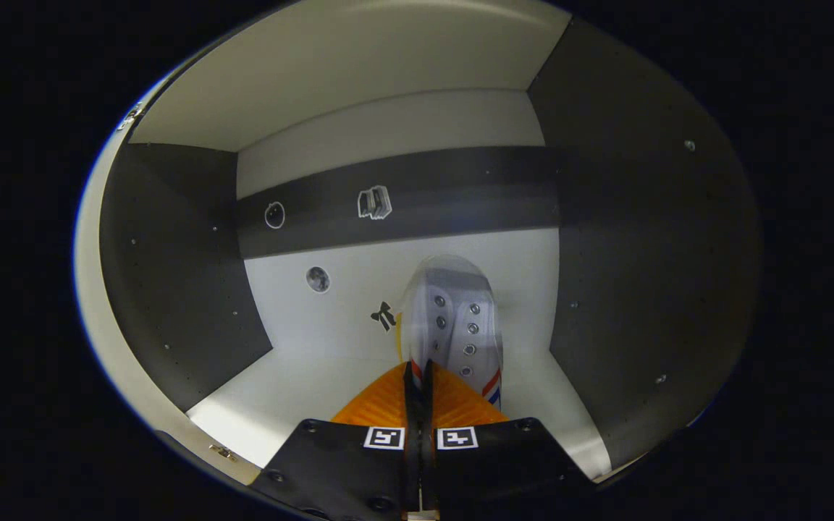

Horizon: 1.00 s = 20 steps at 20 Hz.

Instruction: Grab one shoe with the right hand and put it into the shoe cabinet, grab the other shoe with the left hand and put it into the shoe cabinet; then close the right door with the right hand and the left door with the left hand.

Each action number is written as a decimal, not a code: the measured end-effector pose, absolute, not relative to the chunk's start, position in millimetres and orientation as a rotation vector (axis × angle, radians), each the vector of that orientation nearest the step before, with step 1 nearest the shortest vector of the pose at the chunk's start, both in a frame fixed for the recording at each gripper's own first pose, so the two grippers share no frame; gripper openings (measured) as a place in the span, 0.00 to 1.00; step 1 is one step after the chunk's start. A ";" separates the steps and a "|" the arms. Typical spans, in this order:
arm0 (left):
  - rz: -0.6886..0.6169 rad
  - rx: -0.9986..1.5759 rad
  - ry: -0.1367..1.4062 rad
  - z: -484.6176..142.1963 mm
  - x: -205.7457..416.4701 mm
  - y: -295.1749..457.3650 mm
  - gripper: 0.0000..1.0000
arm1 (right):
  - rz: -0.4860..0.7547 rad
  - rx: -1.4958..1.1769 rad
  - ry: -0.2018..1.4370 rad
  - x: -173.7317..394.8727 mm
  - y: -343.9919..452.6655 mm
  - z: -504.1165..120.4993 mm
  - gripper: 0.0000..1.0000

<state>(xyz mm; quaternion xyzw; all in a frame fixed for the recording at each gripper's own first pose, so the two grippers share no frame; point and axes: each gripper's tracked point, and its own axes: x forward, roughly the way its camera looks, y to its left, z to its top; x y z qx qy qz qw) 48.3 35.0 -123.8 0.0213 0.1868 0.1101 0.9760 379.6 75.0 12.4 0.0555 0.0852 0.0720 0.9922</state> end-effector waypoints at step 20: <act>0.203 0.037 0.402 -149.2 39.7 40.2 0.95 | 0.111 0.015 0.090 325.6 75.9 26.0 0.98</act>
